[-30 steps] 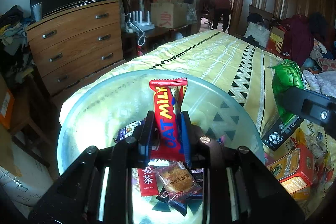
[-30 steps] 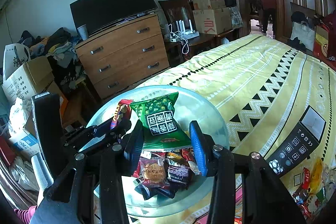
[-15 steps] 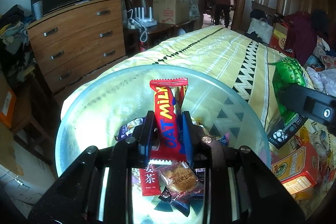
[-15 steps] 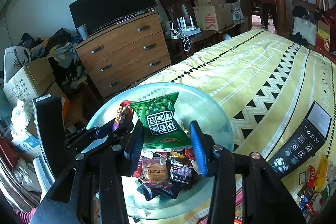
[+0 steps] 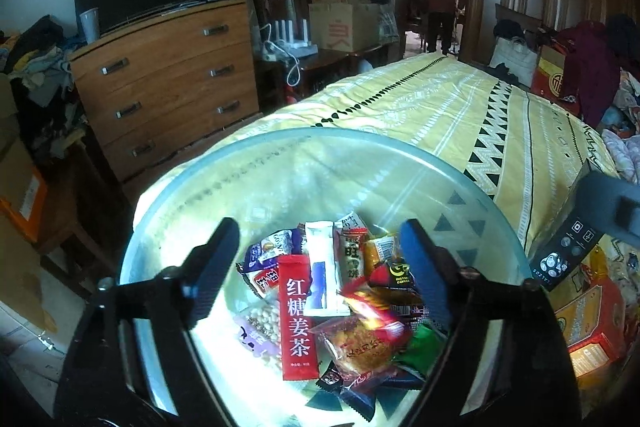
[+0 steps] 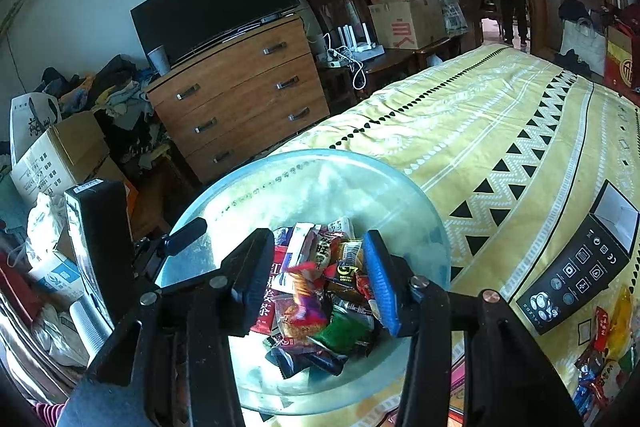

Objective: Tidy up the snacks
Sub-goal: 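Grasp the yellow biscuit packet with the left gripper while the right returns to the pile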

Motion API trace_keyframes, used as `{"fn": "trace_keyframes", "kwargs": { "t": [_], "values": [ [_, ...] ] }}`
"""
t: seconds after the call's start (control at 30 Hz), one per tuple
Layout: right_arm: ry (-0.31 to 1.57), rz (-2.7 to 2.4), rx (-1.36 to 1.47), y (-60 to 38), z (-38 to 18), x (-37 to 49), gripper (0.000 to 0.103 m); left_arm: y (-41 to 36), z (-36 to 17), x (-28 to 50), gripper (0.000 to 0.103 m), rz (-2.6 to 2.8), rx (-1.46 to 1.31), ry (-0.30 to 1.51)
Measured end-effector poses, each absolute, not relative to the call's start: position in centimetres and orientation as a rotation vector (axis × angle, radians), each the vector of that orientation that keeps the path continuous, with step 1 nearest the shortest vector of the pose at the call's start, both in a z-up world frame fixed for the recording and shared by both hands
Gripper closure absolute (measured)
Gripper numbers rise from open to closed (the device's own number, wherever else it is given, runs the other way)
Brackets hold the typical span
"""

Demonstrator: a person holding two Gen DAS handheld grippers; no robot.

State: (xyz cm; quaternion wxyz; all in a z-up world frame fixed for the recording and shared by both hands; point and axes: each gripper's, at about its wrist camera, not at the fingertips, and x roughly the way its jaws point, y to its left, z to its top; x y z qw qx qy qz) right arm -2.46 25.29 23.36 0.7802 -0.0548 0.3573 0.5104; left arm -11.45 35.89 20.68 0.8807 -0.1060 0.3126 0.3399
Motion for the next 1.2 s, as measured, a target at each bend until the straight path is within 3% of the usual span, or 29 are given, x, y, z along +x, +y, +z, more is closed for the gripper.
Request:
{"fn": "trace_keyframes", "kwargs": {
  "t": [0.1,0.23,0.3,0.37,0.43,0.57,0.73,0.87,1.2],
  "values": [
    [0.716,1.101,-0.124,23.9,24.4,-3.6,0.034,35.3,21.1,-11.6,0.014,0.698,-0.216,0.637],
    [0.567,1.051,-0.157,19.2,25.7,-7.1,0.029,33.0,22.8,-12.3,0.014,0.632,-0.207,0.578],
    [0.46,1.006,-0.162,14.0,25.3,-10.4,0.012,30.5,24.2,-13.0,0.013,0.553,-0.188,0.525],
    [0.424,0.957,-0.167,9.5,23.8,-12.8,0.005,27.0,25.7,-13.9,0.011,0.437,-0.159,0.473],
    [0.452,0.904,-0.2,5.2,21.3,-14.6,0.005,22.3,26.8,-14.7,0.005,0.297,-0.118,0.437],
    [0.681,0.767,-0.196,-4.0,14.7,-15.4,0.005,13.5,25.9,-14.9,0.002,-0.024,-0.098,0.465],
    [0.908,0.574,-0.031,-14.8,9.0,-14.4,0.005,6.2,16.9,-8.8,0.001,-0.325,-0.263,0.816],
    [0.946,0.489,0.052,-20.4,7.3,-14.0,0.005,3.7,9.5,-3.6,0.002,-0.269,-0.382,1.0],
    [0.973,0.452,0.163,-24.1,4.9,-12.6,0.005,-0.6,3.9,0.1,0.001,-0.228,-0.248,1.094]
  ]
}}
